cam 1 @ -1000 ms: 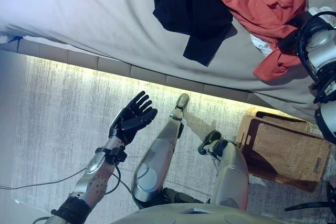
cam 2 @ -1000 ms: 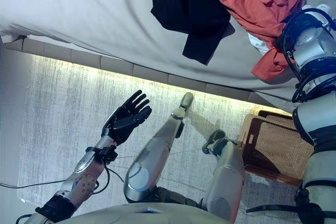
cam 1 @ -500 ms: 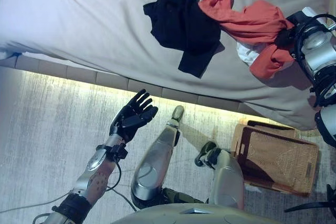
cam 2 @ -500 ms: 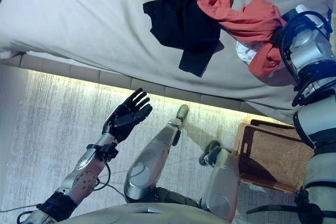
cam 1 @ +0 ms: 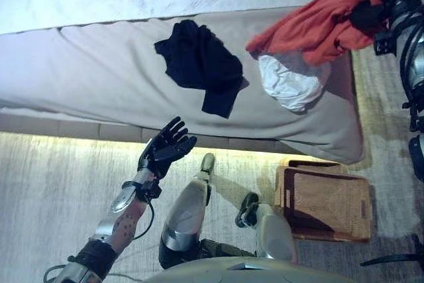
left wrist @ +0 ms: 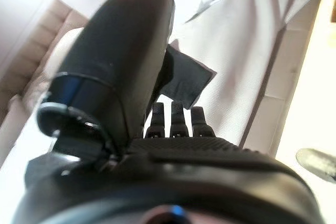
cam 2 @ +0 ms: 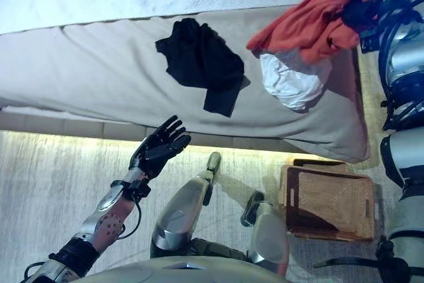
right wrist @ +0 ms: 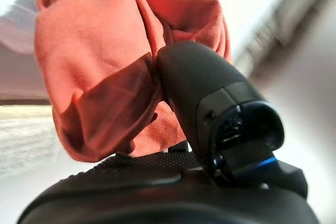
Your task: Pick up the clothes from the bed and place them into the basket
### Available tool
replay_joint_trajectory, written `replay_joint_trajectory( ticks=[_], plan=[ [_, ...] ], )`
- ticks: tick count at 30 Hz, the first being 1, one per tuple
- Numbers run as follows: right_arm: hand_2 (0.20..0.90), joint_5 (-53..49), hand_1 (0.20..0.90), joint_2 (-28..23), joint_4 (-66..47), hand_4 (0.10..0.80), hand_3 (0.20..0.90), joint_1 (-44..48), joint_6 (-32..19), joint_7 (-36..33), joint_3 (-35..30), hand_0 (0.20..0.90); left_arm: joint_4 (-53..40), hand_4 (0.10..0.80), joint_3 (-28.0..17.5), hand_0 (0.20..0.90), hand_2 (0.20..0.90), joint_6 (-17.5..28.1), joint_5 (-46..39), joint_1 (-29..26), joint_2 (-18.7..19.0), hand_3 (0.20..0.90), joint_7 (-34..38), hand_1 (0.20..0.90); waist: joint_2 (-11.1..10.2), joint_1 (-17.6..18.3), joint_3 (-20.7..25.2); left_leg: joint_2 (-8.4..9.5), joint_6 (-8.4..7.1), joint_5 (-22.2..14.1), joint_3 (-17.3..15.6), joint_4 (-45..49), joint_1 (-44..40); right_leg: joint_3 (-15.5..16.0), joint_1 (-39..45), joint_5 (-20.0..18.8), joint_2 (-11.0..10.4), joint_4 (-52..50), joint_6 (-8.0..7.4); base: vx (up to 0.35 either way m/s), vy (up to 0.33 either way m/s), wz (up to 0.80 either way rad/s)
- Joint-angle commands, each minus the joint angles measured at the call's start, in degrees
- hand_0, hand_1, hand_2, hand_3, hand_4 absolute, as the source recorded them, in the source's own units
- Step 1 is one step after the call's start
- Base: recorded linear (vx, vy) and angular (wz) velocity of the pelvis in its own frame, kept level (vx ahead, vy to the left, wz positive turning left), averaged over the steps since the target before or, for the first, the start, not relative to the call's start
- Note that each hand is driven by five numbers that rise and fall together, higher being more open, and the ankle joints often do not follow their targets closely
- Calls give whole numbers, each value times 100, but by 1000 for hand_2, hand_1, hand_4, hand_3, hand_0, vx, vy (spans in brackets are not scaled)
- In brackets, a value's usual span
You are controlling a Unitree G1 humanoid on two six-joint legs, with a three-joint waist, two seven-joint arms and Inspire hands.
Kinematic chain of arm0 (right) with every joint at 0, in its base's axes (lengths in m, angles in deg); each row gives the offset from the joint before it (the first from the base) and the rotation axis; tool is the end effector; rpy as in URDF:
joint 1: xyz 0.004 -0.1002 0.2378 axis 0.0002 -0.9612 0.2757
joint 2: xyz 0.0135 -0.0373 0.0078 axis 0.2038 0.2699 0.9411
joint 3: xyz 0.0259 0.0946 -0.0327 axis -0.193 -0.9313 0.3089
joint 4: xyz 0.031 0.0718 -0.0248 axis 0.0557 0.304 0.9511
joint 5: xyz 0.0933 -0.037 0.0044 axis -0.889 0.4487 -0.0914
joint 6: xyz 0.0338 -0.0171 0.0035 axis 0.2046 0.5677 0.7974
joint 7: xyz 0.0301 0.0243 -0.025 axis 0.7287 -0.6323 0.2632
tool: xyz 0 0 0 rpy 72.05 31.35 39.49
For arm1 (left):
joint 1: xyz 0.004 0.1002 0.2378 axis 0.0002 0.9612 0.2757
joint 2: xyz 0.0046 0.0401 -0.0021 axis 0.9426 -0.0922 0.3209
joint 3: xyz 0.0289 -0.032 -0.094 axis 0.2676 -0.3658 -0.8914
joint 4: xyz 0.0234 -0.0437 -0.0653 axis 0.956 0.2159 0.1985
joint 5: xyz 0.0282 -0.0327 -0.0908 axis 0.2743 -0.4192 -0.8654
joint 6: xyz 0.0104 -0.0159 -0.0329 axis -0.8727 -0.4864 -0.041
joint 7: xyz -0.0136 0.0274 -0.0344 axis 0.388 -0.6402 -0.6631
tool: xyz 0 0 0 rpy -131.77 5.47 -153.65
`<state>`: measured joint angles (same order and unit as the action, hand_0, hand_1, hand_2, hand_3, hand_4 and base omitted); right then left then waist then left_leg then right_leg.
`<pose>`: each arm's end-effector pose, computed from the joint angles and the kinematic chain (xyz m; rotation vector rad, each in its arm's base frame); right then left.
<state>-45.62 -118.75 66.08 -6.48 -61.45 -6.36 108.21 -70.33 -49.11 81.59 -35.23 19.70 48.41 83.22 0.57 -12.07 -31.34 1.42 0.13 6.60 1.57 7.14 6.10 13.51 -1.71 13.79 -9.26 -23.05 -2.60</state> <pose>0.3244 -0.3068 0.3026 -0.5180 -0.1419 -0.4184 0.1829 0.2022 -0.0046 -0.4061 0.2834 -0.1115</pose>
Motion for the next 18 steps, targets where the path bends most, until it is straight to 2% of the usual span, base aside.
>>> replay_joint_trajectory(
  ticks=[1,5,9,14,18],
  plan=[
    [300,-246,300,-935,-564,100,200,-199,-838,-445,25,300,142,800,-228,900,900,234,-55,369,-129,900,75,900,-351,427,1503,49,51,-1164,-450,437,-414,95,43,-800,359,724,229,19,6,-36],
    [300,-238,300,-1226,-821,100,200,-642,-988,-307,-252,300,461,800,-272,900,900,251,-274,346,-229,900,93,900,-384,742,1846,-12,28,-1064,-683,80,-665,-167,150,-1015,442,1087,166,9,-2,-26],
    [300,-141,300,-1417,-1178,100,200,-1401,-1081,-140,-814,300,929,800,-335,900,900,236,-442,265,-431,900,49,900,-372,1099,2074,-119,-5,-963,-887,-290,-877,-440,194,-1135,539,1398,124,-16,-27,-36],
    [300,14,300,-1432,-1870,100,200,-2649,-1077,-43,-1712,300,1399,800,-443,900,900,193,-492,62,-675,900,7,900,-328,1547,2205,-244,-48,-832,-1102,-703,-1061,-845,157,-1305,625,1657,44,-44,-25,-51],
    [300,113,300,-1282,-2416,100,200,-3635,-1062,-68,-2401,300,1692,800,-528,900,900,166,-484,-114,-776,900,-79,900,-284,1820,2256,-272,-61,-737,-1219,-1021,-1154,-1146,97,-1443,702,1851,-15,-47,-33,-41]
  ],
)
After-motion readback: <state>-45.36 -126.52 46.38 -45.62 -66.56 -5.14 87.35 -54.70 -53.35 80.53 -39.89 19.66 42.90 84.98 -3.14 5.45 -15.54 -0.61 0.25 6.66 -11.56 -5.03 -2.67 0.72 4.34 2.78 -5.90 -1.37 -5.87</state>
